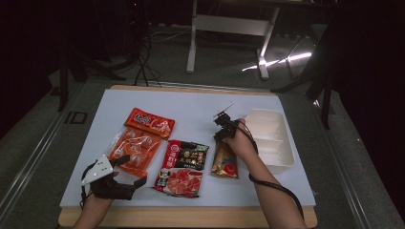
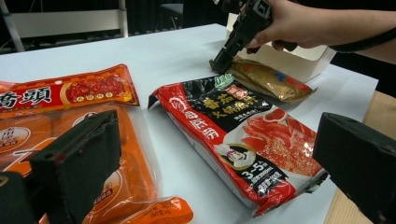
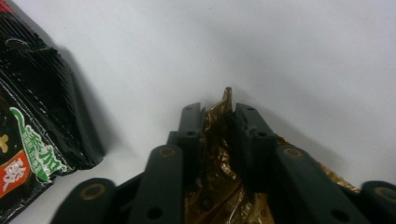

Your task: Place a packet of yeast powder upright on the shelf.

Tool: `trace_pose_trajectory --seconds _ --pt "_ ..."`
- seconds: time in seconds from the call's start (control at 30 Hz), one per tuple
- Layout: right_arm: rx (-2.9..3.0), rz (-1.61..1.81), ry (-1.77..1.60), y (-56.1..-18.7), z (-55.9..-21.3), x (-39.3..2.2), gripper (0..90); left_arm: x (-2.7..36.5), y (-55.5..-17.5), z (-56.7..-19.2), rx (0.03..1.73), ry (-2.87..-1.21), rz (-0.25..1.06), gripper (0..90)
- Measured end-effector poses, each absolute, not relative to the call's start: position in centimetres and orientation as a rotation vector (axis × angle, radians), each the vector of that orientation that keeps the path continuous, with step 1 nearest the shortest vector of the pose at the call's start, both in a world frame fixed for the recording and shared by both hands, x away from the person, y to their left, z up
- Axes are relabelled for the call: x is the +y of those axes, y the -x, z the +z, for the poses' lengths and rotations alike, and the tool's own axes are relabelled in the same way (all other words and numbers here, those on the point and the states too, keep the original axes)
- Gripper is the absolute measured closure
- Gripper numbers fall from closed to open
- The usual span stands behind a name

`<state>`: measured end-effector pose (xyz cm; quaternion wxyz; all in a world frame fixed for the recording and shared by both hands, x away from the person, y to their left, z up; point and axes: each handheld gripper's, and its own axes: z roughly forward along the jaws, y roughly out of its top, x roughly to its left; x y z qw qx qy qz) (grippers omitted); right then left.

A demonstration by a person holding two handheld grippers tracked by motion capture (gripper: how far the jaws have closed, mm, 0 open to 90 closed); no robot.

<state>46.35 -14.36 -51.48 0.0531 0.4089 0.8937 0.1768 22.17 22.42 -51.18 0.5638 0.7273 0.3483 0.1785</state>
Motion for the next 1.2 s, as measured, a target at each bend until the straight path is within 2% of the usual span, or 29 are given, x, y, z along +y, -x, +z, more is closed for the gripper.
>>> trace_pose_trajectory --seconds 0.17,0.27,0.57,1.2 --pt "2.689 0.508 -1.208 -46.1 -51.2 -14.1 86.9 22.4 -22.2 -51.2 0.821 -1.716 0.422 1.8" --pt "2.675 0.526 -1.194 -45.9 -50.7 -14.3 88.6 22.4 -22.2 -51.2 0.825 -1.712 0.419 1.8" --pt "2.641 0.655 -1.181 -45.0 -48.6 -15.0 89.4 22.4 -22.2 -51.2 0.825 -1.715 0.423 1.8" --pt "2.41 1.036 -1.098 -42.3 -40.9 -17.1 90.0 22.3 -22.3 -51.3 0.824 -1.718 0.422 1.8"
